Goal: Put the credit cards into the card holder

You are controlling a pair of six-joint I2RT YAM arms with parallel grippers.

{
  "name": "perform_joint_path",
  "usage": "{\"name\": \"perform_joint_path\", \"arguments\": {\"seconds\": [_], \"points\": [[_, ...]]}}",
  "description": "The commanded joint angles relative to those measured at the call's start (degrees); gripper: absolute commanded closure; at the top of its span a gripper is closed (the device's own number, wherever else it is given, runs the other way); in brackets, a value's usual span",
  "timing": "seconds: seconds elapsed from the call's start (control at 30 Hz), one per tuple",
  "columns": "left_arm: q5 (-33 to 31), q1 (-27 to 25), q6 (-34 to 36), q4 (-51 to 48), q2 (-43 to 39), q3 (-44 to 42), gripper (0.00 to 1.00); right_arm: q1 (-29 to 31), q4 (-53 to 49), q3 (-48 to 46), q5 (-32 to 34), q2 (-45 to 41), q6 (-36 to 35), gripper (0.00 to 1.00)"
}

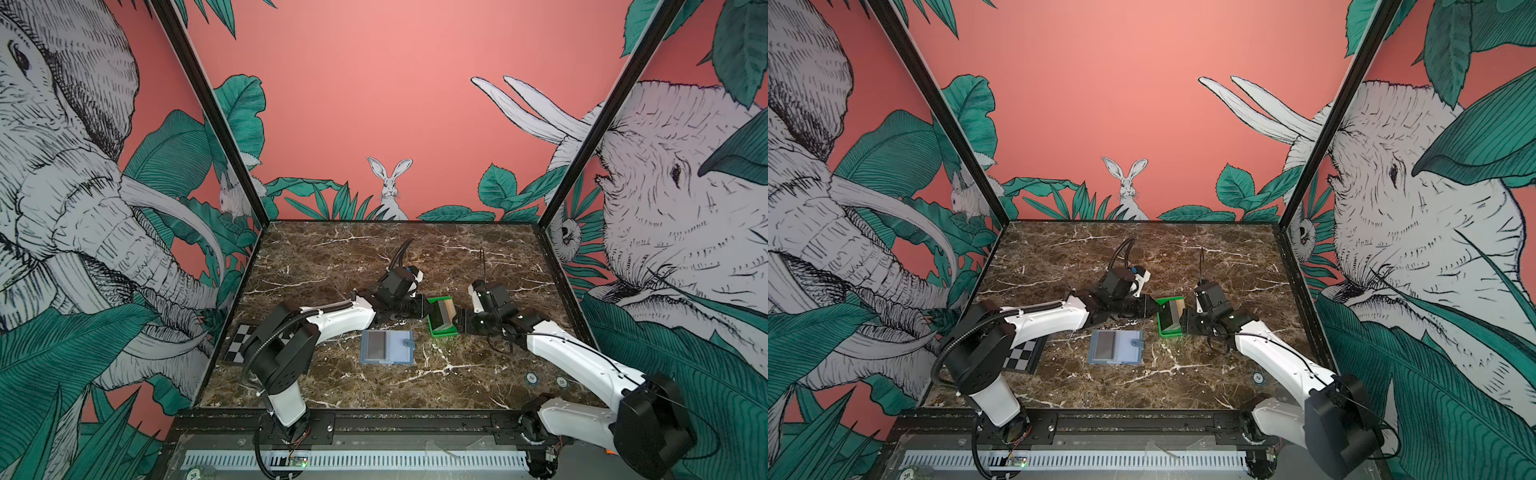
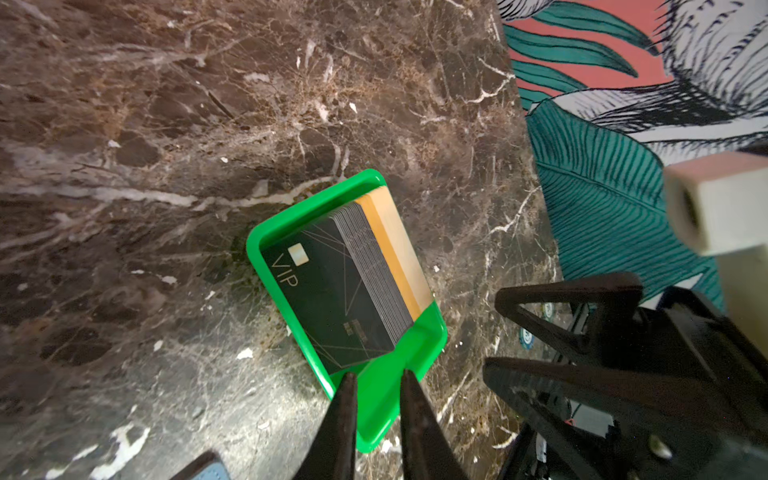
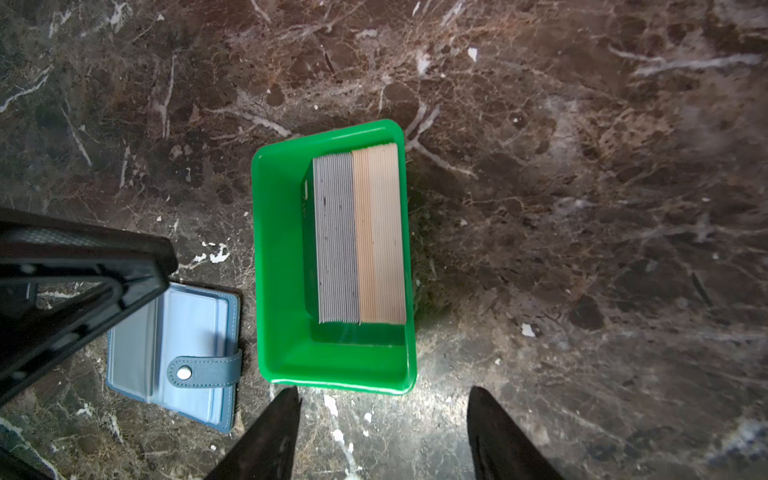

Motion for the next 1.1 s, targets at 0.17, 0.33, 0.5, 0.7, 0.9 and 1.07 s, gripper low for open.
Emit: {"name": "perform_joint_path", "arguments": {"seconds": [0.17, 0.33, 0.5, 0.7, 0.9, 1.07], "points": [[-0.6, -0.2, 1.6, -6.7, 6.3, 8.1, 0.79, -1.9, 6.6, 1.7, -4.4, 5.4, -3.3, 0.34], [-2.1, -0.3, 2.8, -11.2, 8.5, 11.5, 0.79, -1.9, 9.2, 1.3, -6.0, 7.8, -3.6, 0.32], [-2.5, -0.2, 3.0, -12.4, 9.6, 12.6, 0.79, -1.9, 10.4, 2.4, -7.7, 11.1, -3.7, 0.32], [-1.9, -0.2, 2.1, -11.4, 10.8, 12.5, 0.79, -1.9, 10.6, 3.5, -7.1, 13.5, -3.8, 0.31], [-1.7, -0.2, 1.6, -11.0, 11.5, 12.3, 0.8, -1.9, 10.6, 3.1, -6.5, 14.5, -4.1, 0.3], [-1.8, -0.3, 1.4, -10.6, 11.2, 11.6, 0.8, -1.9, 11.2, 2.9, -7.2, 15.9, -3.9, 0.3]]}}
